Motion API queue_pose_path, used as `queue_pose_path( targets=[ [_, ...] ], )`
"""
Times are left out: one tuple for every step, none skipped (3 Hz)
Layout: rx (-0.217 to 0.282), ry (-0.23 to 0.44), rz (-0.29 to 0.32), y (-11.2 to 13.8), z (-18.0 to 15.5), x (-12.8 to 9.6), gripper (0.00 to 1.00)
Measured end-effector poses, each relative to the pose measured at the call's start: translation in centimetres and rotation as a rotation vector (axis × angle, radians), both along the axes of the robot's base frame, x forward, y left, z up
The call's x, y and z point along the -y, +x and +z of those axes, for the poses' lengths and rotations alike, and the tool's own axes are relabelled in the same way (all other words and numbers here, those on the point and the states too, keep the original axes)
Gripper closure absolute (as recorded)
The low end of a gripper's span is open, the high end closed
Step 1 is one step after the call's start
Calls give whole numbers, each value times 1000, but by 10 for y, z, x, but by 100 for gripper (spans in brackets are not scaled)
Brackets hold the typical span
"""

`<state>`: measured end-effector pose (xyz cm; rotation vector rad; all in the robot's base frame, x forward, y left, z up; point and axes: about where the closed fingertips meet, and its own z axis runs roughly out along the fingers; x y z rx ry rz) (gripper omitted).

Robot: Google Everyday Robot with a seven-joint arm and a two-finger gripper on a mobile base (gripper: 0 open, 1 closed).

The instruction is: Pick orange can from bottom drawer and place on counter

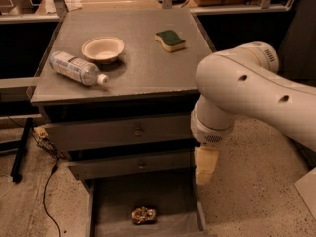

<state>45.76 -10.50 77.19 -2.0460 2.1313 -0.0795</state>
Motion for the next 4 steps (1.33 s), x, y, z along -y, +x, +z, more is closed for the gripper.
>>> queue_pose_path(
  targets=[
    [-1,1,0,0,-1,0,0],
    [-3,15,4,-3,3,-7,0],
    [-32,36,31,-9,-18,-38,0],
    [-48,36,64,-9,-41,-72,0]
  ],
)
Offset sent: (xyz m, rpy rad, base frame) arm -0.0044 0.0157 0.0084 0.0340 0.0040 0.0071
